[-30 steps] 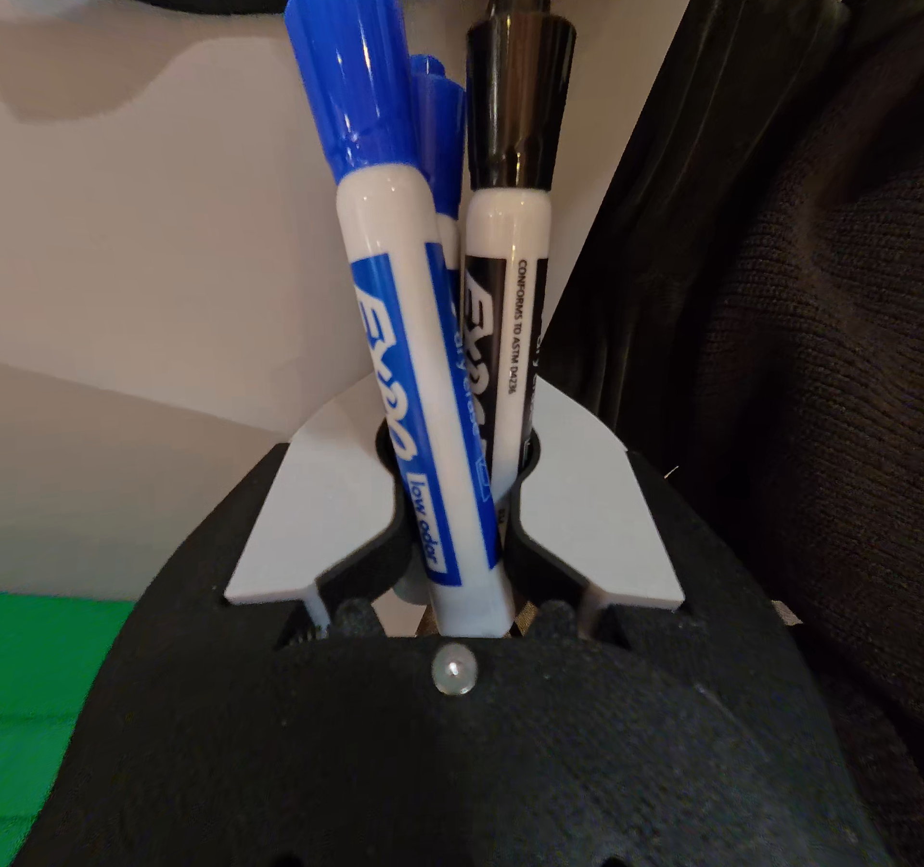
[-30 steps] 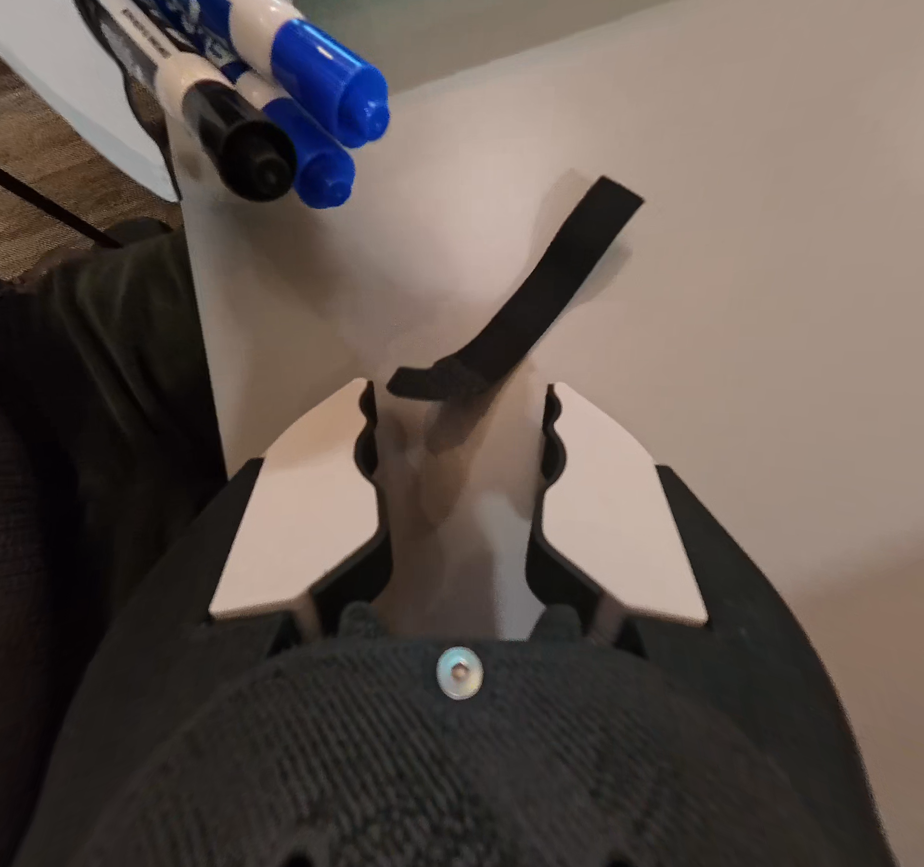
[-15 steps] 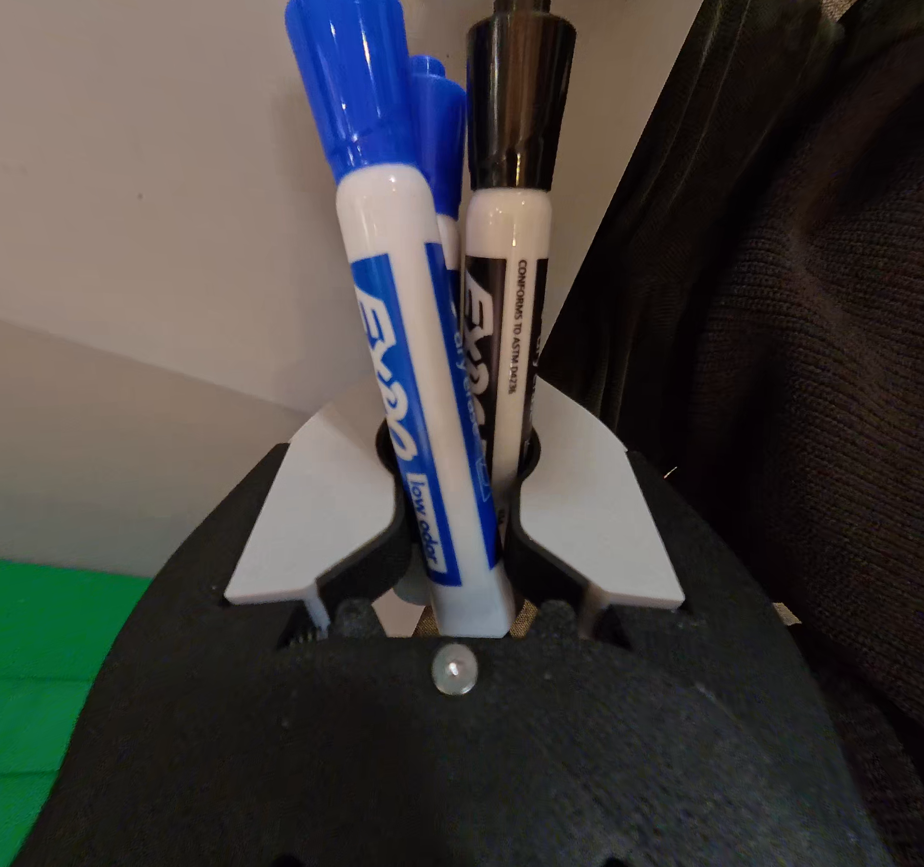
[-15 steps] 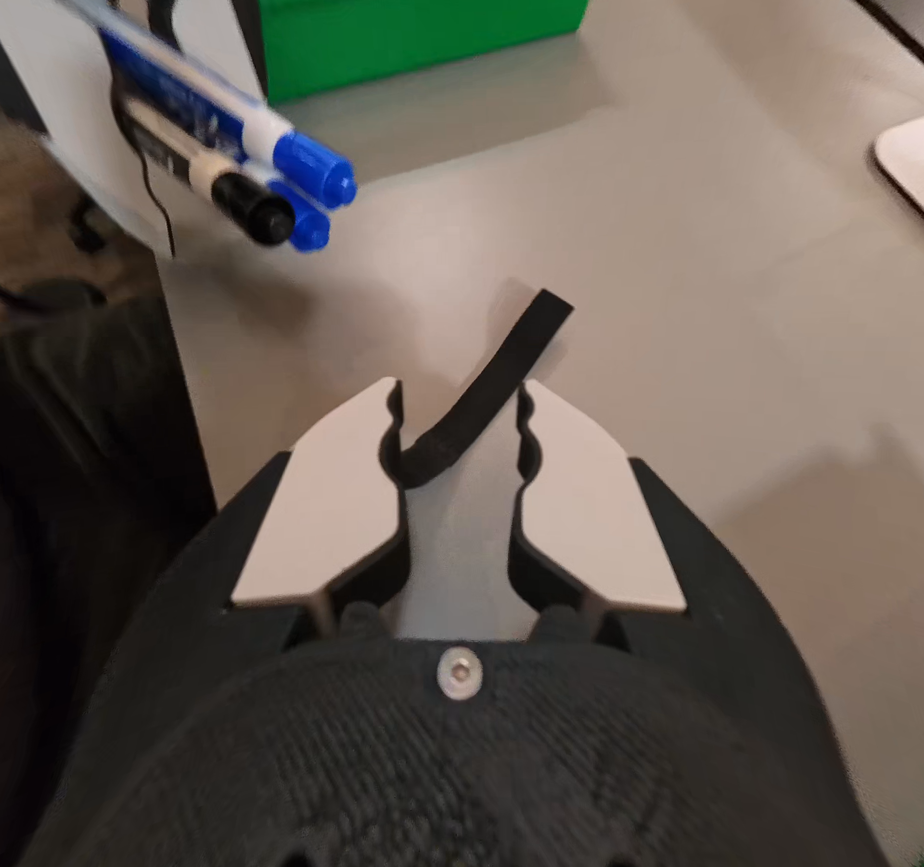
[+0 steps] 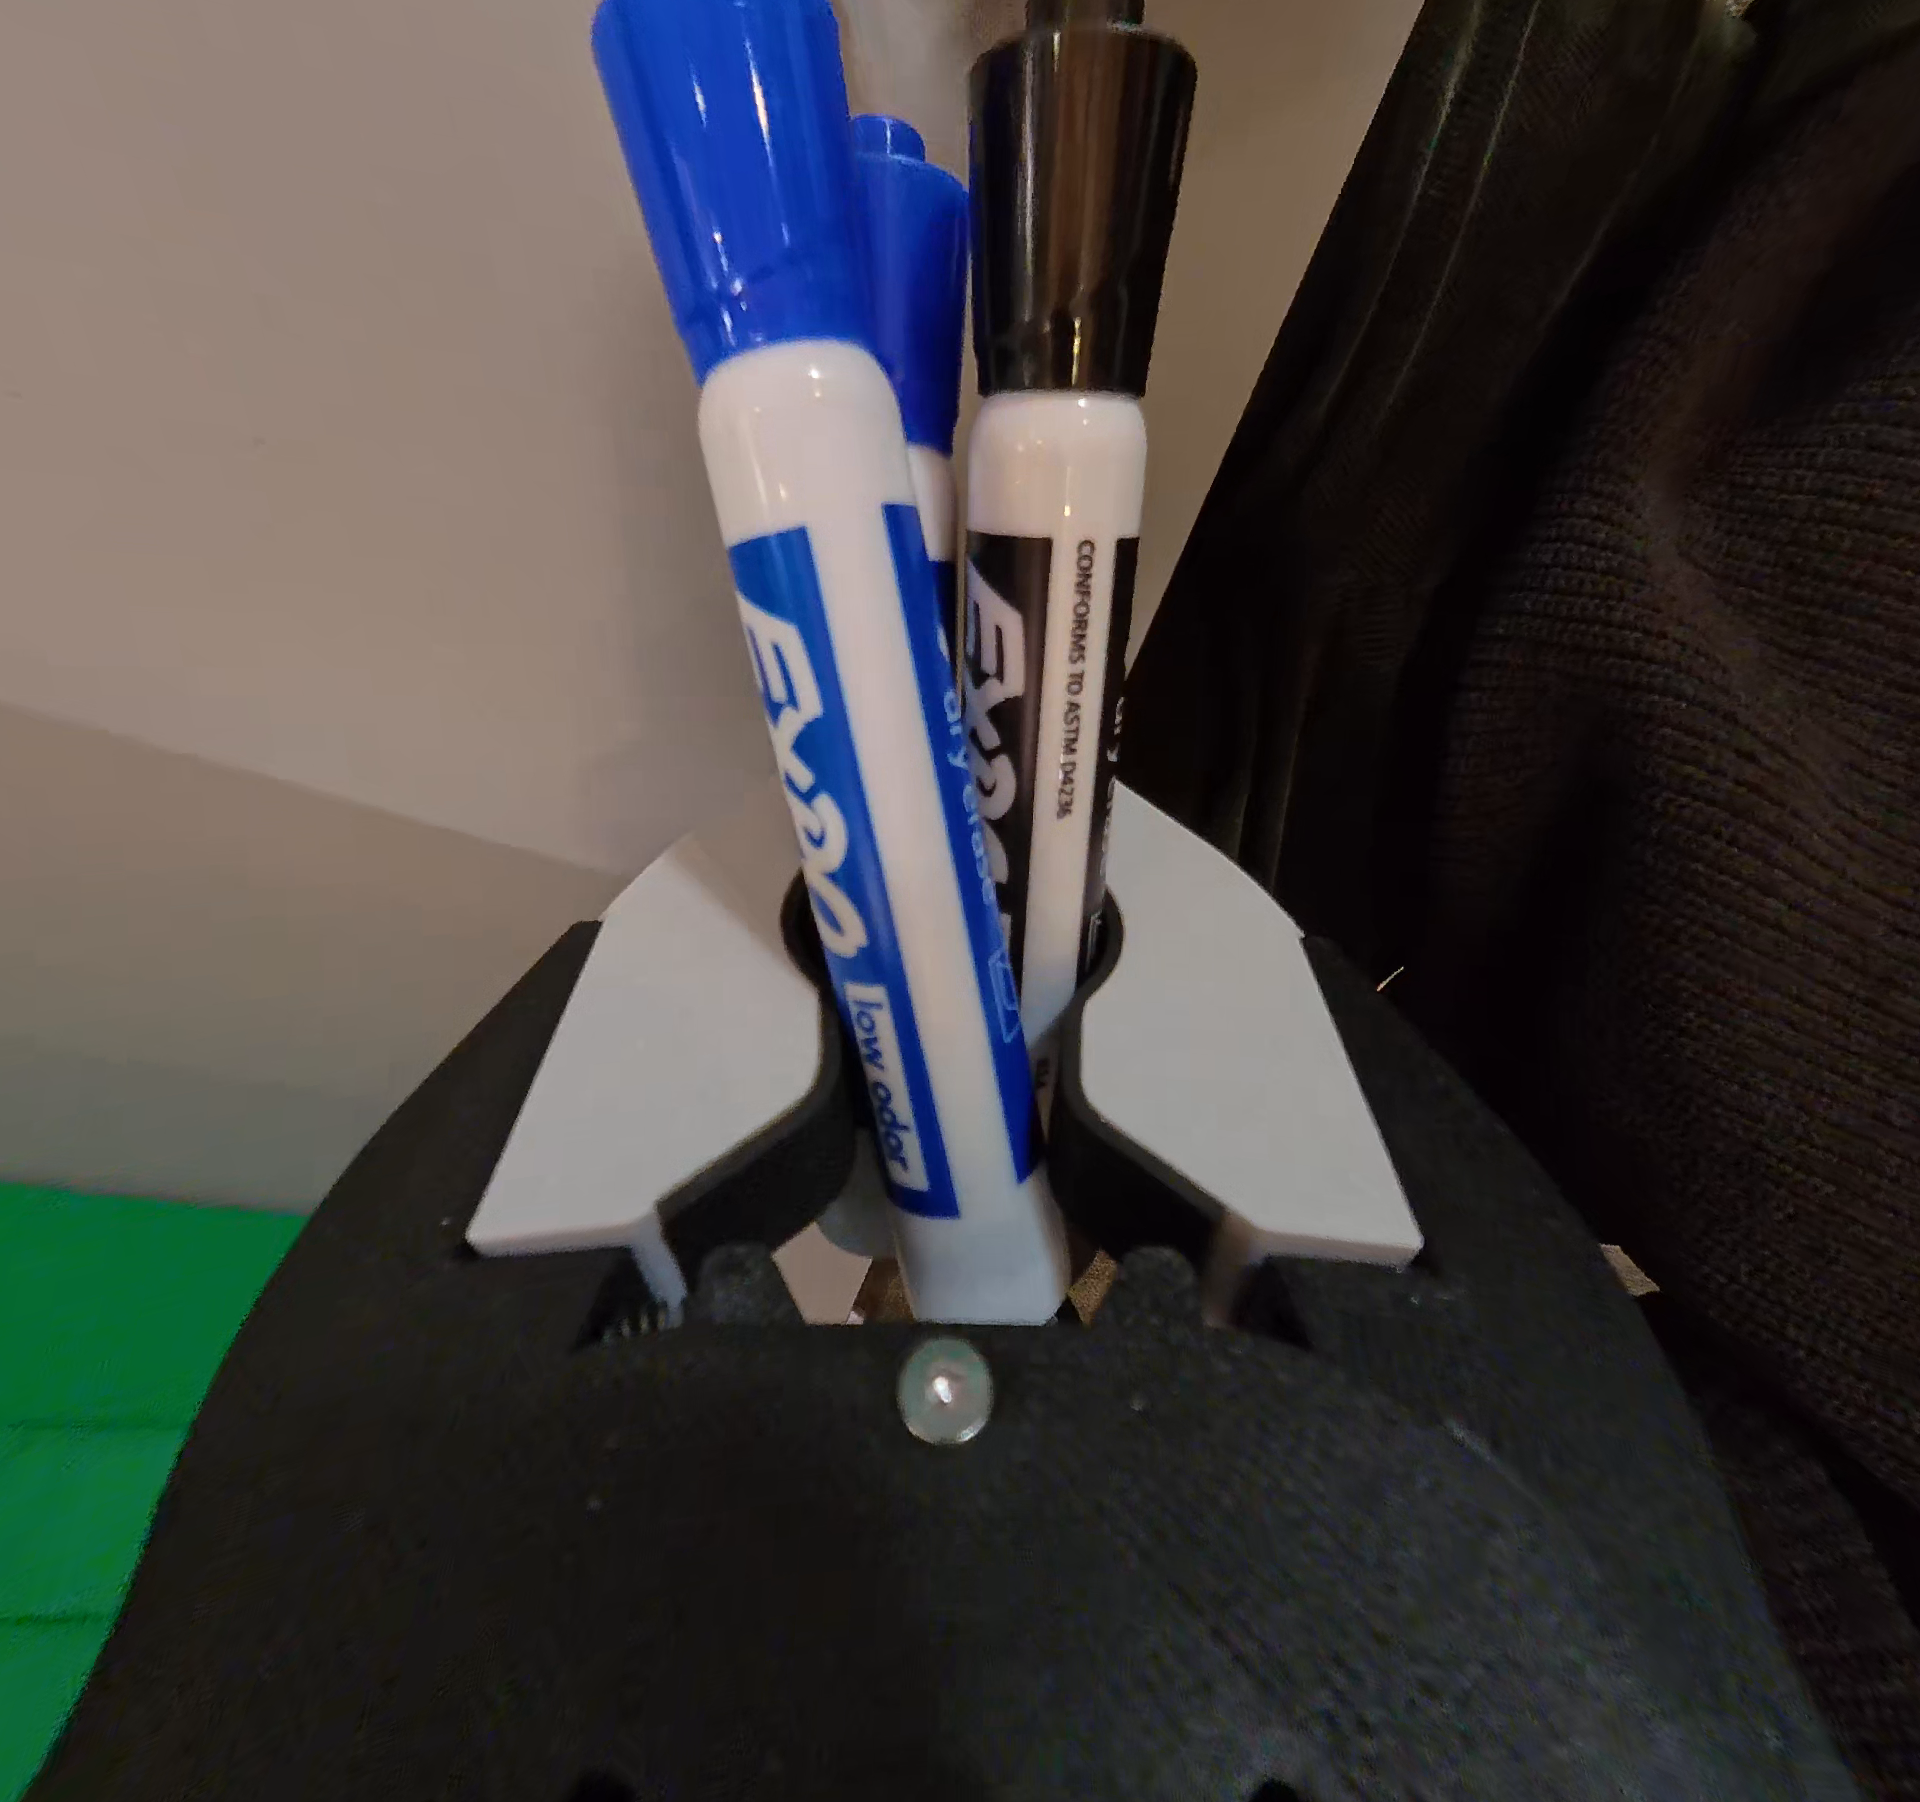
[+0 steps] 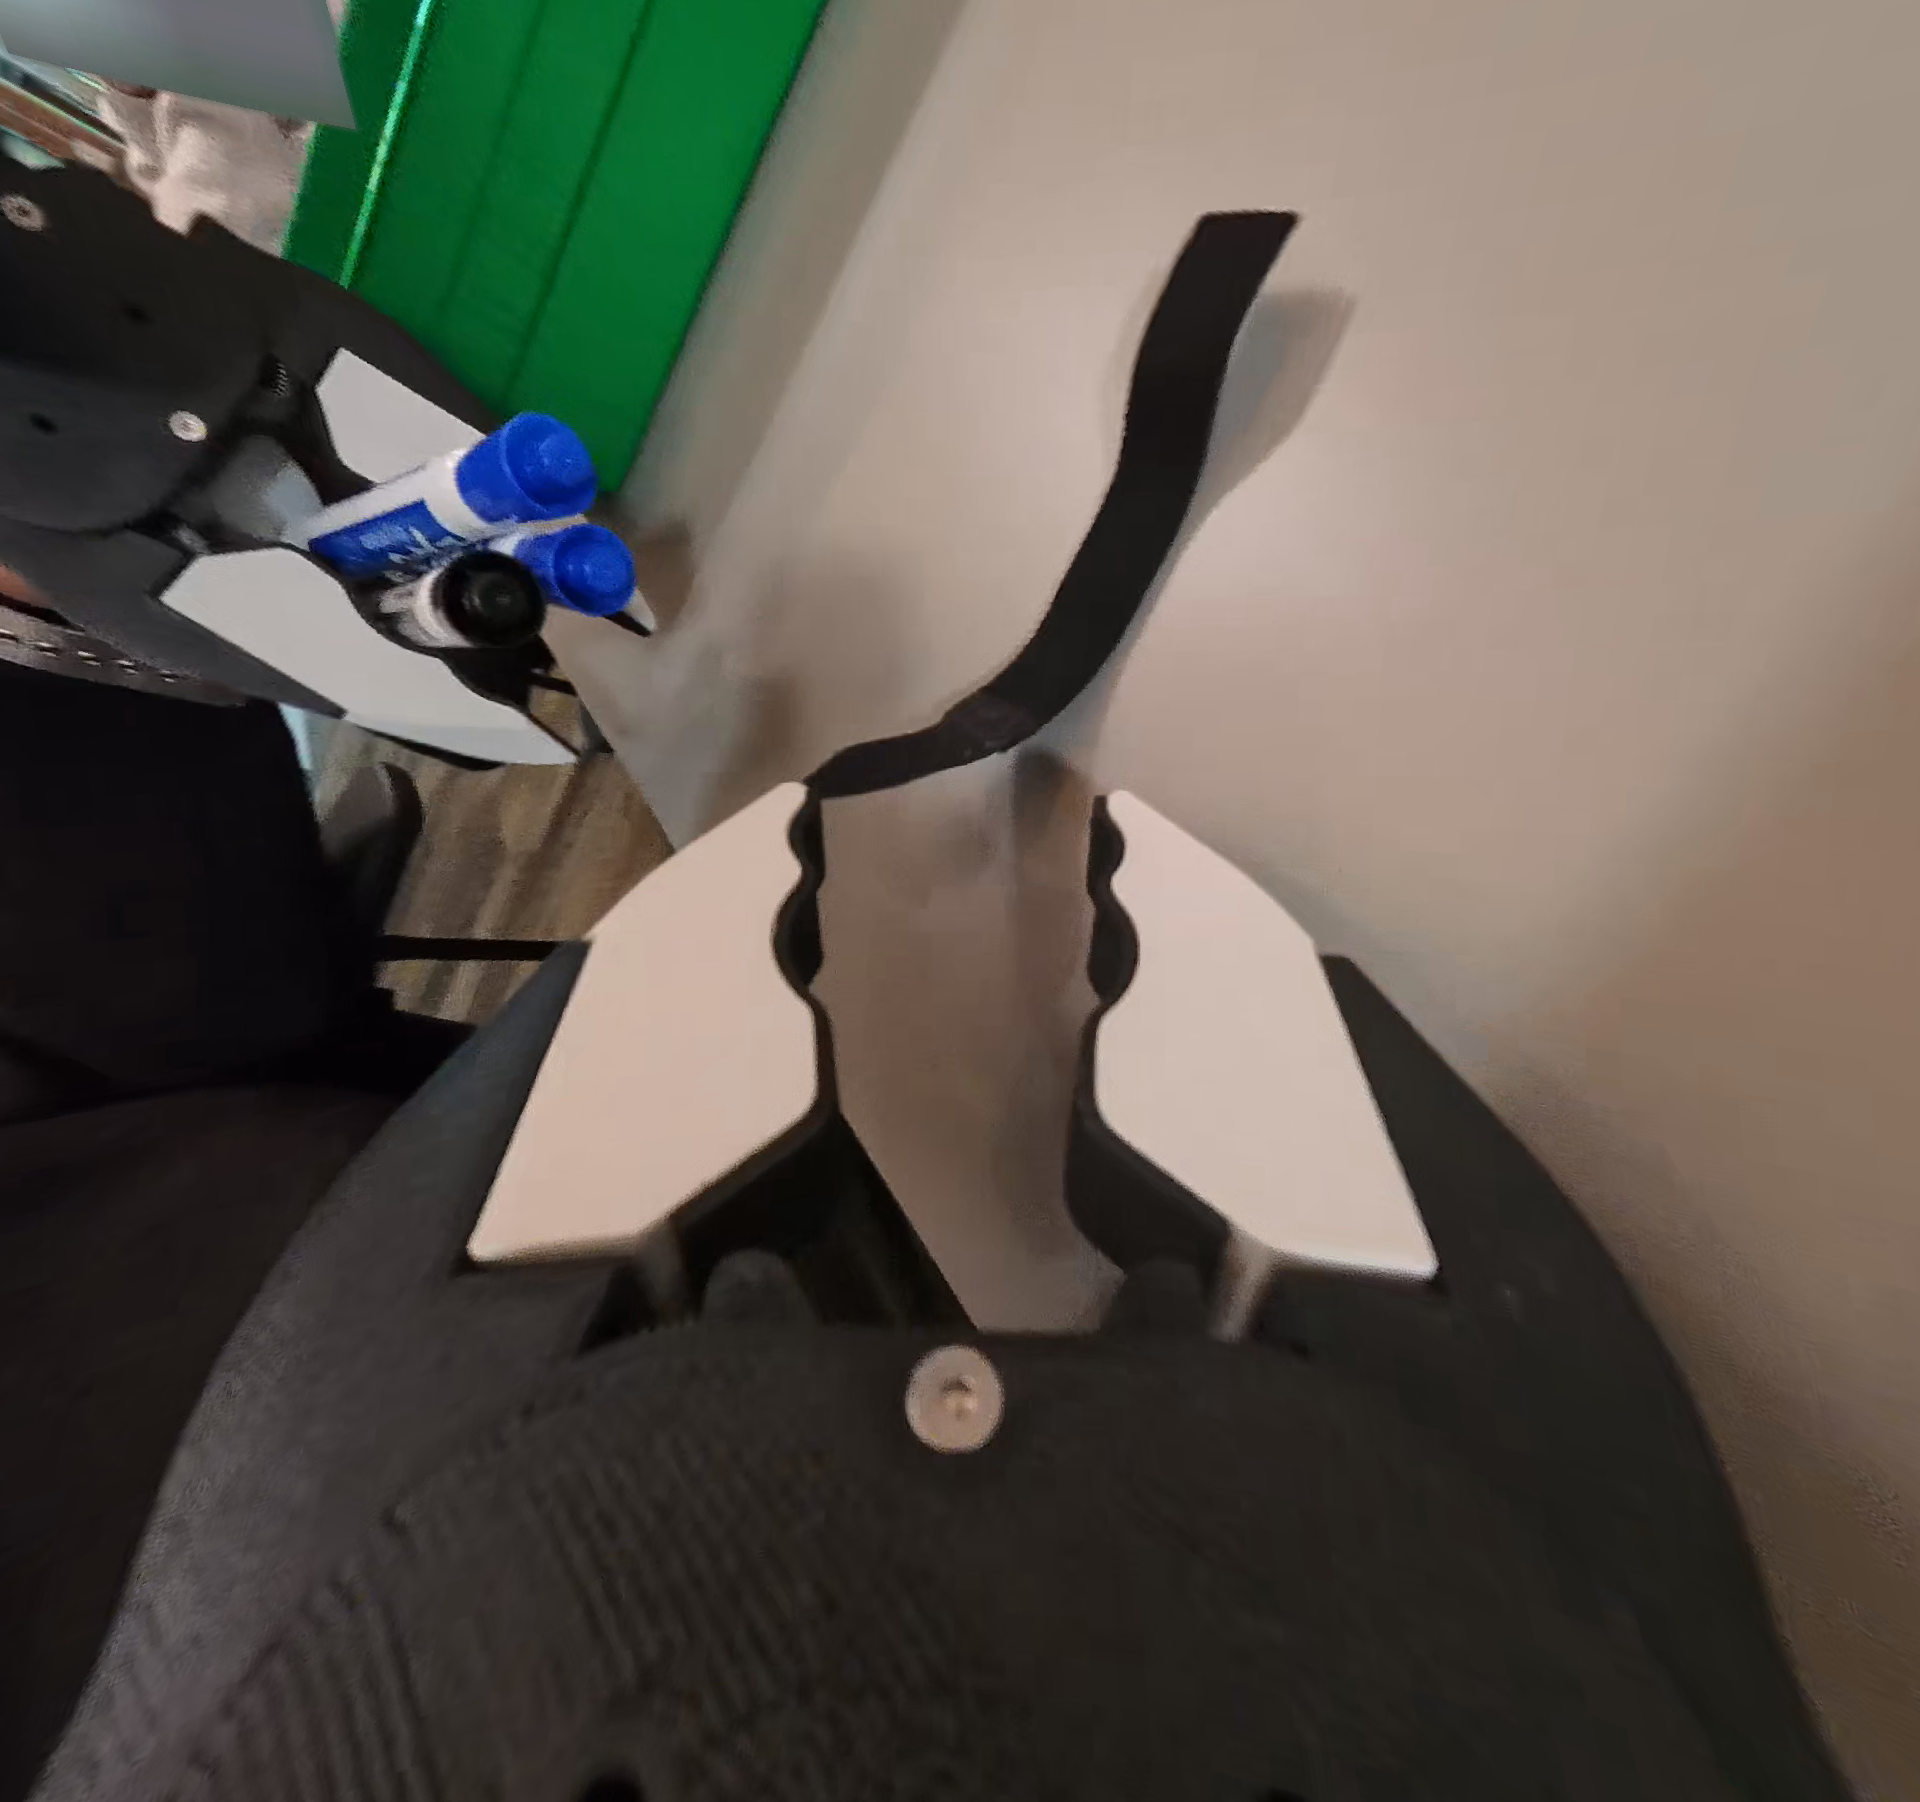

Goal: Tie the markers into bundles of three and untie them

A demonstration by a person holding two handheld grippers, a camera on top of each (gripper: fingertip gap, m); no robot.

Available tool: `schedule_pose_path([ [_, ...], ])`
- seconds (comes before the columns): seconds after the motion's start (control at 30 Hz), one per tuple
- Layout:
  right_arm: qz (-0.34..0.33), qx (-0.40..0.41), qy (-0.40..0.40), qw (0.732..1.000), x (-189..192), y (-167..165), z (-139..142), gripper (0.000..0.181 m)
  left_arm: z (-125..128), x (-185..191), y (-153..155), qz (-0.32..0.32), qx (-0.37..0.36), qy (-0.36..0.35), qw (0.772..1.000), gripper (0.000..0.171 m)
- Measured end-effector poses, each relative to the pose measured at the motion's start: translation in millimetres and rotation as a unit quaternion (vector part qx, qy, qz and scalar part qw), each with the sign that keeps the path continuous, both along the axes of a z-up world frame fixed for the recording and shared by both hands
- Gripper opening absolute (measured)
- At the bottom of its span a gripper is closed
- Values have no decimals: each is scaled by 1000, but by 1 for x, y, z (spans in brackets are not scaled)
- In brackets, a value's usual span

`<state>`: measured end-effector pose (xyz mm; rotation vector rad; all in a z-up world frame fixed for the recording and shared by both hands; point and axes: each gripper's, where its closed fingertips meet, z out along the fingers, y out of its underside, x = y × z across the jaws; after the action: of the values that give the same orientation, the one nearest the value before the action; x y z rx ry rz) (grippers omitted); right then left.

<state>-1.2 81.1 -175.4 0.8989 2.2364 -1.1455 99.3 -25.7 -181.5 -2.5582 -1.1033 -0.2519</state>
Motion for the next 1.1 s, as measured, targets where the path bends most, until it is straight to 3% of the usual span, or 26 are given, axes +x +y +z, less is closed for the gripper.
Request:
schedule_pose_path([
  [0.17, -15, -33, -49, 998, 0, -7, 2, 55, 2, 0, 1, -1, 1, 4, 1000, 45],
  [0.33, -8, -2, 38, 999, -5, -7, 2, 54, 2, 0, -1, 2, 0, 3, 1000, 45],
  [0.47, -11, -33, 61, 998, -7, -9, 15, 52, 2, 0, -2, 3, 2, 3, 1000, 45],
  [0.53, 26, -34, 139, 989, -4, -9, 21, 53, 2, 0, -2, 3, 2, 2, 1000, 45],
  [0.6, 76, -12, 252, 965, 2, -10, 24, 55, 2, 0, -2, 3, 3, 3, 1000, 45],
  [0.73, 134, 71, 444, 883, 4, -10, 14, 51, 1, 0, -2, 4, 3, 1, 1000, 45],
  [0.8, 160, 106, 486, 853, 7, -11, 3, 46, 1, 0, -2, 3, 1, -1, 1000, 45],
  [0.9, 182, 119, 506, 834, 12, -17, -7, 37, 1, 0, -2, 2, 1, 0, 1000, 45],
  [1.0, 167, 111, 537, 819, 6, -20, 1, 9, 2, 0, -1, 2, 1, 2, 1000, 45],
  [1.1, 143, 96, 575, 800, -4, -18, 19, 2, 2, 0, -1, 2, 1, 1, 1000, 45],
])
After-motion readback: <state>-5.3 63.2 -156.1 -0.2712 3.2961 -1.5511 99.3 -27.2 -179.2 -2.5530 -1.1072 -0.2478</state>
